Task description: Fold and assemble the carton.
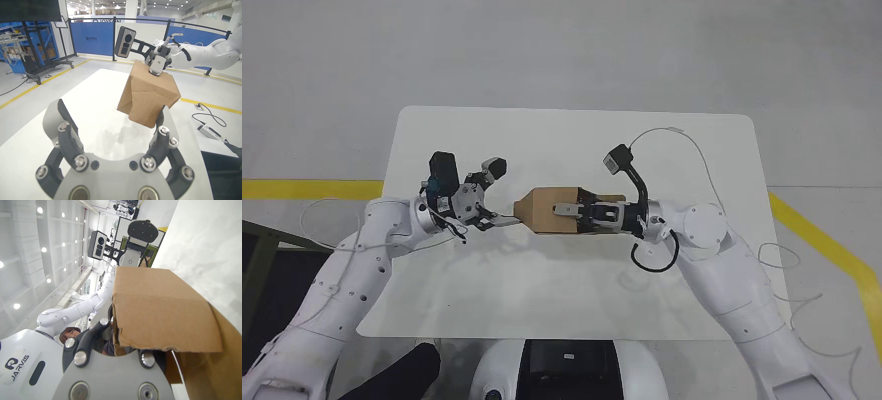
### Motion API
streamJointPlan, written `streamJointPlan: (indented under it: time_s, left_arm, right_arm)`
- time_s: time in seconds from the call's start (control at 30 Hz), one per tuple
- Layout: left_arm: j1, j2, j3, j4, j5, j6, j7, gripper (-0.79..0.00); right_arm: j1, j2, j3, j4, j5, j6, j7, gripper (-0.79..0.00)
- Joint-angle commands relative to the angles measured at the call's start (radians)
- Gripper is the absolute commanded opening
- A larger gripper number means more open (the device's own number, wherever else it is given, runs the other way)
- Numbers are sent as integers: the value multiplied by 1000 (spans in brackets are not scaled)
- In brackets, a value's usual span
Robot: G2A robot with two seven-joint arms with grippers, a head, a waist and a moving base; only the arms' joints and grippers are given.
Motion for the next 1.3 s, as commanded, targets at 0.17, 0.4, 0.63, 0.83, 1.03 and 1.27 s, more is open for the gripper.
streamJointPlan:
  time_s: [0.17, 0.4, 0.63, 0.83, 1.03, 1.27]
  left_arm:
    - [2, -5, -14, 11, -4, -14, 4, 0]
    - [-11, -14, 4, 34, -30, -17, -10, 0]
    - [-29, -20, 26, 47, -45, -17, -21, 0]
    - [-32, -21, 37, 41, -44, -17, -19, 0]
    - [-30, -20, 45, 31, -39, -17, -15, 0]
    - [-33, -19, 55, 23, -36, -17, -16, 0]
  right_arm:
    - [2, 0, -2, 2, 8, -2, 10, -785]
    - [8, -3, -12, 7, 66, -15, 60, -785]
    - [18, -7, -24, 20, 104, -21, 89, -785]
    - [27, -11, -35, 39, 131, -26, 101, -785]
    - [35, -15, -46, 53, 147, -30, 110, -785]
    - [44, -21, -62, 67, 152, -30, 114, -785]
